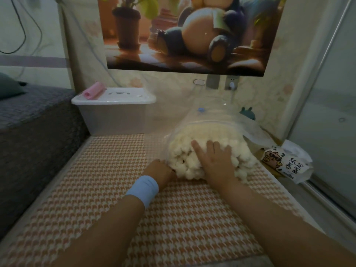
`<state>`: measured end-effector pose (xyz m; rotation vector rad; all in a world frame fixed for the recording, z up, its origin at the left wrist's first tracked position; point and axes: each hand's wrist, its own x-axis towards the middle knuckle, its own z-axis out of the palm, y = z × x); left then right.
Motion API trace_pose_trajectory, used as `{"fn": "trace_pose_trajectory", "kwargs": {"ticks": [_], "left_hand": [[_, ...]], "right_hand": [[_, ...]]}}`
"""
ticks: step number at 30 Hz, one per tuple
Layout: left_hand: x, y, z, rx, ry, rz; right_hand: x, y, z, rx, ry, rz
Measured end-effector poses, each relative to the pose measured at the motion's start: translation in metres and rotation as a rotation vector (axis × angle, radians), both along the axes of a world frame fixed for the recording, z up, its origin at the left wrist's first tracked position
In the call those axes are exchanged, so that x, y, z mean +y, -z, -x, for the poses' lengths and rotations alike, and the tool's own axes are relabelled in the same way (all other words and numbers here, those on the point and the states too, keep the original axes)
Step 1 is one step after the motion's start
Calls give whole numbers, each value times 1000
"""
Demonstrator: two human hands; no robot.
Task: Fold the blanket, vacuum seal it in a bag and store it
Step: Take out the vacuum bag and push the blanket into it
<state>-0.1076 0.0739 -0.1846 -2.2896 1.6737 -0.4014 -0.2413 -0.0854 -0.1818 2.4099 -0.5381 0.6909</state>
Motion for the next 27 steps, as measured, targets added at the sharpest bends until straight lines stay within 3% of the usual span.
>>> {"fn": "trace_pose_trajectory", "kwargs": {"ticks": [6, 11, 14, 16, 18, 22, 24, 27], "left_hand": [[45, -29, 31, 120, 144, 62], [94, -44, 40, 173, -35, -286], [101, -53, 45, 307, -240, -420], [99, -67, 51, 288, -272, -293], [92, -86, 58, 170, -215, -15], [67, -105, 72, -46, 224, 720], [48, -102, 81, -65, 346, 821], [26, -85, 91, 30, 428, 674]], "right_hand": [[9, -27, 1, -94, -14, 79], [23, -25, 2, -24, -80, 24], [36, -15, 3, 69, -175, 5], [43, -15, 6, 93, -184, 4], [44, -16, 11, 78, -156, -49], [38, -16, 27, 109, -124, -205], [36, -15, 31, 128, -130, -270], [31, -14, 33, 134, -80, -358]]}}
